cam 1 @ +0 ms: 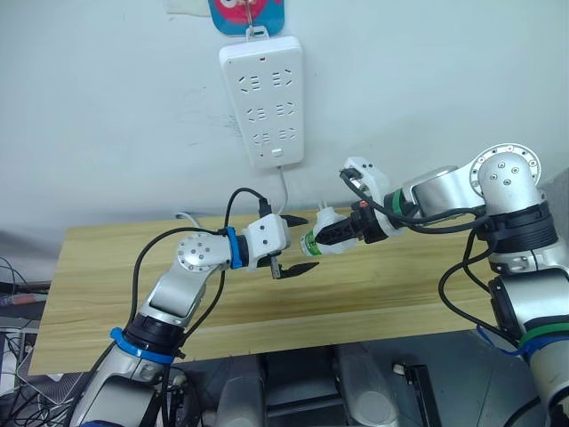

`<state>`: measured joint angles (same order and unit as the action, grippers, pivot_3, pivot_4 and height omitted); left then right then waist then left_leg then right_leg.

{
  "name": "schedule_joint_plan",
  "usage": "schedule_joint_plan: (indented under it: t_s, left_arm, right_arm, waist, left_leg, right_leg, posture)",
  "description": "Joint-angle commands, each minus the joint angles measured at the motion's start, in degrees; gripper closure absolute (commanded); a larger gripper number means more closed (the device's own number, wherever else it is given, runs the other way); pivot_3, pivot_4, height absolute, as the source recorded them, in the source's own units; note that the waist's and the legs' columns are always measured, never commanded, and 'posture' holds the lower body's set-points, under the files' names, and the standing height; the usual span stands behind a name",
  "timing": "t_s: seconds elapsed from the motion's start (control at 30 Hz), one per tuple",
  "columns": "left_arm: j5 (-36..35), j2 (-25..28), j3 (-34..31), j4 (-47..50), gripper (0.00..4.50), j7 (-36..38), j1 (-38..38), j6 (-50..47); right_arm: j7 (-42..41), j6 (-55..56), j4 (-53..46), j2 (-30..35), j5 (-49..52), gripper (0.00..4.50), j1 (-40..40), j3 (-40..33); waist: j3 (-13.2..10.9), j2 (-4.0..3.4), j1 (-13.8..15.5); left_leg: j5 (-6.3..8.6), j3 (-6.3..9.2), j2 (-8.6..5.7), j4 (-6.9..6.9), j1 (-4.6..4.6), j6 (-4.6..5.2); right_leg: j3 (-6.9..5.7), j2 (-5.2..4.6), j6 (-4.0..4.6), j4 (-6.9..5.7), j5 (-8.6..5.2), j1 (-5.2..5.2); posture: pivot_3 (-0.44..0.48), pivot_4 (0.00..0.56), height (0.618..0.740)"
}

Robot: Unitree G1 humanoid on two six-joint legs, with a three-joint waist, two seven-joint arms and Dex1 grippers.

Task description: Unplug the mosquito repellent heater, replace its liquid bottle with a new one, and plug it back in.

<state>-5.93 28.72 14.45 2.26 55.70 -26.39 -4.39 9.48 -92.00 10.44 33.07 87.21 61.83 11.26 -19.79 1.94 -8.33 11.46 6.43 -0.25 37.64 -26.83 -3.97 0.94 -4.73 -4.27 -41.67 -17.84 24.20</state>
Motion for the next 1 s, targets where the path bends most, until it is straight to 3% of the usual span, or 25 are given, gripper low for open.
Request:
schedule_joint_plan:
  t_s: [0.03, 0.37, 0.47, 0.63, 1.0]
  left_arm:
    - [0.57, -0.79, 0.89, 0.08, 0.05, -0.05, -0.49, 1.45]
    - [1.02, -2.24, 1.24, -2.55, 0.05, 0.08, -1.44, 2.55]
    - [0.9, -2.46, 1.0, -2.67, 0.62, 0.1, -1.62, 2.38]
    - [0.99, -2.91, 1.13, -2.83, 2.21, -0.01, -1.87, 2.45]
    - [0.76, -3.51, 1.38, -3.43, 2.27, 0.68, -1.98, 2.51]
  right_arm:
    - [0.39, -0.5, -0.74, -0.09, 2.35, 1.43, 1.13, -2.23]
    - [1.95, -0.5, -0.31, -0.01, 4.35, 1.43, 1.4, -2.14]
    - [2.16, -0.5, -0.31, 0.05, 4.62, 1.43, 1.42, -2.11]
    - [2.44, -0.49, -0.31, 0.11, 5.06, 1.43, 1.39, -2.04]
    - [3.59, -0.49, -0.15, 0.01, 6.43, 1.43, 1.25, -2.03]
  waist:
    - [0.0, 0.0, 0.0]
    - [0.0, 0.0, -0.09]
    - [0.0, 0.0, -0.13]
    - [0.0, 0.0, -0.17]
    - [0.0, 0.0, -0.22]
  left_leg:
    - [0.0, 0.0, 0.0, 0.0, 0.0, 0.0]
    - [0.0, 0.0, 0.0, 0.02, 0.0, 0.0]
    - [0.0, 0.01, 0.0, 0.02, 0.0, 0.0]
    - [0.0, 0.01, 0.0, 0.02, 0.0, 0.0]
    - [0.0, 0.01, 0.0, 0.02, 0.0, 0.0]
  right_leg:
    - [0.0, 0.0, 0.0, 0.0, 0.0, 0.0]
    - [-0.01, 0.0, 0.0, -0.02, 0.0, 0.0]
    - [-0.01, 0.0, 0.0, -0.02, 0.0, 0.0]
    - [0.0, 0.0, 0.0, -0.02, 0.0, 0.0]
    - [-0.01, 0.0, 0.0, -0.02, 0.0, 0.0]
  posture:
    - [-0.22, 0.262, 0.73]
    - [-0.223, 0.268, 0.73]
    - [-0.224, 0.27, 0.73]
    - [-0.225, 0.271, 0.73]
    - [-0.226, 0.275, 0.73]
